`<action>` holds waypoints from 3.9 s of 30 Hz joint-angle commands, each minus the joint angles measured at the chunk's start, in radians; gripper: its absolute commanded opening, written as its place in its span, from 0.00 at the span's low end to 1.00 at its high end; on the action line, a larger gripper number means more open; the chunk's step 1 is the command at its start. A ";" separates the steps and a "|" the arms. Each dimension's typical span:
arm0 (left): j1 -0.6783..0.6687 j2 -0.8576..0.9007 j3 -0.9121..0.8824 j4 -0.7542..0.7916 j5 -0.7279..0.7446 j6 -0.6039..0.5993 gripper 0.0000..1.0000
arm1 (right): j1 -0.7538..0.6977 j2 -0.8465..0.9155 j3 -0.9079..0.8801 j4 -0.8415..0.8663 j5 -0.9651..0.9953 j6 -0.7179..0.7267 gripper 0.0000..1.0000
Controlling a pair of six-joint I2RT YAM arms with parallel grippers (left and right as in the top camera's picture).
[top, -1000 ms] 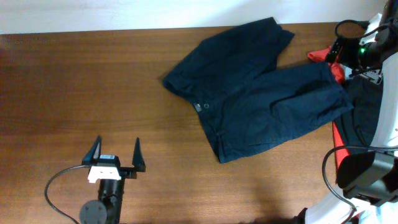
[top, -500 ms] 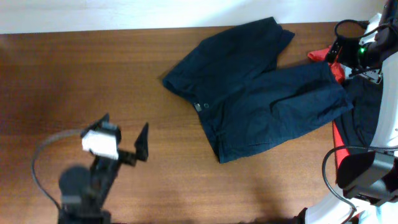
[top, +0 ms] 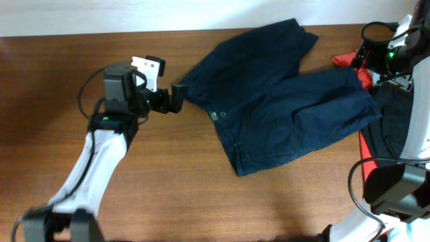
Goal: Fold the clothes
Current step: 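Move the left gripper to the left waistband edge of the shorts, then grasp the shorts' waistband with the left gripper and pull it left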
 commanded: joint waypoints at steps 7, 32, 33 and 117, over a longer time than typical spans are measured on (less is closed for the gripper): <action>-0.002 0.142 0.018 0.056 0.010 0.129 0.50 | -0.002 0.003 0.005 -0.001 0.009 -0.010 0.98; -0.004 0.336 0.018 0.167 -0.173 0.385 0.40 | -0.002 0.003 0.005 -0.001 0.009 -0.010 0.98; -0.006 0.345 0.018 0.180 -0.174 0.385 0.41 | -0.002 0.003 0.005 -0.001 0.009 -0.010 0.98; 0.140 0.649 0.521 0.469 -0.173 0.210 0.75 | -0.002 0.003 0.005 -0.001 0.009 -0.010 0.98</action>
